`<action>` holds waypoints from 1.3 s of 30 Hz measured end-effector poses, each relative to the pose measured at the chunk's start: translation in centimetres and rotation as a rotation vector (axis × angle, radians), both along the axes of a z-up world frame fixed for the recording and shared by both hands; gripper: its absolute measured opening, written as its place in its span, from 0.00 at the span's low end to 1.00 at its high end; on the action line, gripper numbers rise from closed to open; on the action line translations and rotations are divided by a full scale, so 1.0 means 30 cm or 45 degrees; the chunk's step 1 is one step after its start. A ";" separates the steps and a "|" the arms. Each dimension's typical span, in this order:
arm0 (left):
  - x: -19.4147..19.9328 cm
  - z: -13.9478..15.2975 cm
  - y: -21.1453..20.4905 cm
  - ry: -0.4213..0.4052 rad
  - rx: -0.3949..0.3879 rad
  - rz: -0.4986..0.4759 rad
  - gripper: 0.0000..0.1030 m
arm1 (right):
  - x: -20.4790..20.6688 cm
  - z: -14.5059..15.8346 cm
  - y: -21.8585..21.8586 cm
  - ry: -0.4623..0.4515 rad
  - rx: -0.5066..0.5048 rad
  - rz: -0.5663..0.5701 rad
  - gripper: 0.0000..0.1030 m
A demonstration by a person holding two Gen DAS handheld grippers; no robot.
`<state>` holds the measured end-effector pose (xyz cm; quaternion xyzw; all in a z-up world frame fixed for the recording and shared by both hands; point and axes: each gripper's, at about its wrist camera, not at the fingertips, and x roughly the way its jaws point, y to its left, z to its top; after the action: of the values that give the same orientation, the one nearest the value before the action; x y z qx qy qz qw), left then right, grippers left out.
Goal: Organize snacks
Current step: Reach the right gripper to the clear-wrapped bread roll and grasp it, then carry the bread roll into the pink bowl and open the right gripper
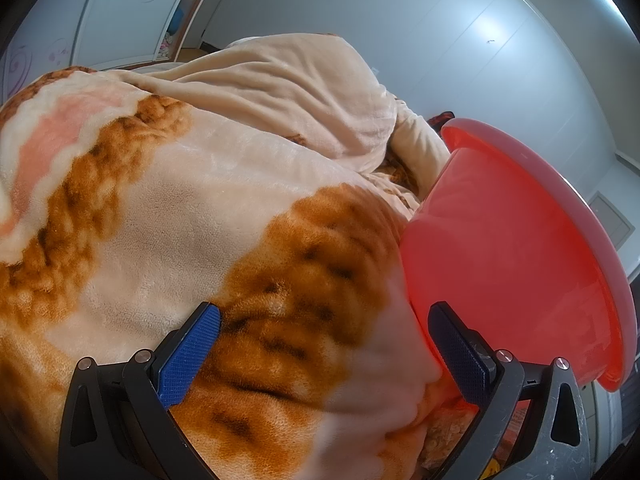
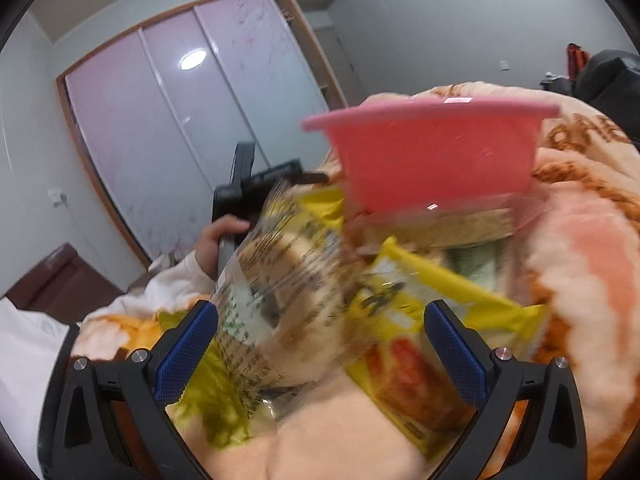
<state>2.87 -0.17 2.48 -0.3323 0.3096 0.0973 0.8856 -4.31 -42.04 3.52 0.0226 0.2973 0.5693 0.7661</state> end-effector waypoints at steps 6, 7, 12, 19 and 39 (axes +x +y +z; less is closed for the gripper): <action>0.002 -0.001 0.000 0.000 0.001 0.000 0.99 | -0.010 -0.006 0.056 0.019 -0.050 0.075 1.00; 0.002 -0.001 0.000 0.000 0.001 0.000 1.00 | -0.026 -0.003 0.072 0.016 -0.059 0.086 0.99; 0.004 -0.001 -0.001 0.000 0.001 -0.001 1.00 | -0.015 -0.028 0.110 0.036 -0.134 0.097 0.54; 0.006 -0.002 -0.001 0.001 0.001 -0.001 1.00 | -0.032 0.013 0.047 -0.019 -0.041 0.053 0.36; 0.002 -0.002 0.004 0.003 0.003 -0.002 1.00 | -0.086 0.476 -0.062 -0.419 0.349 -0.384 0.30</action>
<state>2.94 -0.05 2.43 -0.3308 0.3109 0.0972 0.8857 -6.90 -43.90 17.79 0.0773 0.0819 0.4798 0.8701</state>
